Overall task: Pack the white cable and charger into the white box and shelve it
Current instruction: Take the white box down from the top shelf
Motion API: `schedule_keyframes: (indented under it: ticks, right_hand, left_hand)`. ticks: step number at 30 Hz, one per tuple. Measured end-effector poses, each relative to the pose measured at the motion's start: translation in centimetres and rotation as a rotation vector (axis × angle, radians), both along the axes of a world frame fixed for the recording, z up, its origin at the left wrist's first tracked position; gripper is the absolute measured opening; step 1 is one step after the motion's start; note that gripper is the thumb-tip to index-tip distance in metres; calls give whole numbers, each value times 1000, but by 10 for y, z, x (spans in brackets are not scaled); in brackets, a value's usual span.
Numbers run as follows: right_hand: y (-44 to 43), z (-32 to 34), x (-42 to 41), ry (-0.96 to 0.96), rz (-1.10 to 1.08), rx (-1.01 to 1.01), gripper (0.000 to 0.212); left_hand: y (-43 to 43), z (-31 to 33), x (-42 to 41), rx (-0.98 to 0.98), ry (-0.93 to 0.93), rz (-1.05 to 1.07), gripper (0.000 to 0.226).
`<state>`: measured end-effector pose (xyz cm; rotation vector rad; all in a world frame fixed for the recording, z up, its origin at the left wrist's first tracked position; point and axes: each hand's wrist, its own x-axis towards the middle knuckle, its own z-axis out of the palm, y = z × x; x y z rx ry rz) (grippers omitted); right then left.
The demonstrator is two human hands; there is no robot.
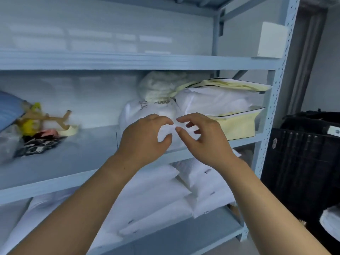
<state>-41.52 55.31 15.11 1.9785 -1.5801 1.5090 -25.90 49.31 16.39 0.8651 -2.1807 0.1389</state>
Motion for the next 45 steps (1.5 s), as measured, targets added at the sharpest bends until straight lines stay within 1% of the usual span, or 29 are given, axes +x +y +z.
schedule_keyframes:
  ticks: [5, 10, 16, 22, 26, 31, 40, 45]
  right_hand:
    - [-65, 12, 11, -6, 153, -31, 23]
    - [-107, 16, 25, -26, 272, -47, 20]
    - [-134, 22, 36, -45, 349, -50, 19]
    - [-149, 32, 31, -48, 344, -63, 17]
    - [-158, 40, 20, -44, 314, -65, 18]
    - [-169, 49, -4, -85, 238, -87, 17]
    - [-193, 76, -69, -76, 23, -154, 18]
    - [-197, 86, -108, -65, -98, -214, 15]
  left_hand:
    - [-35, 16, 19, -28, 15, 159, 27]
    - [-56, 21, 40, -35, 17, 291, 29]
    - [-70, 24, 49, -59, 15, 359, 31]
    - [-84, 35, 47, -64, 30, 359, 32]
    - [-97, 45, 34, -80, 43, 312, 31]
    - [-122, 56, 9, -108, 92, 214, 27]
    - [-178, 78, -66, -149, 147, -60, 29]
    - [-199, 92, -111, -208, 171, -217, 22]
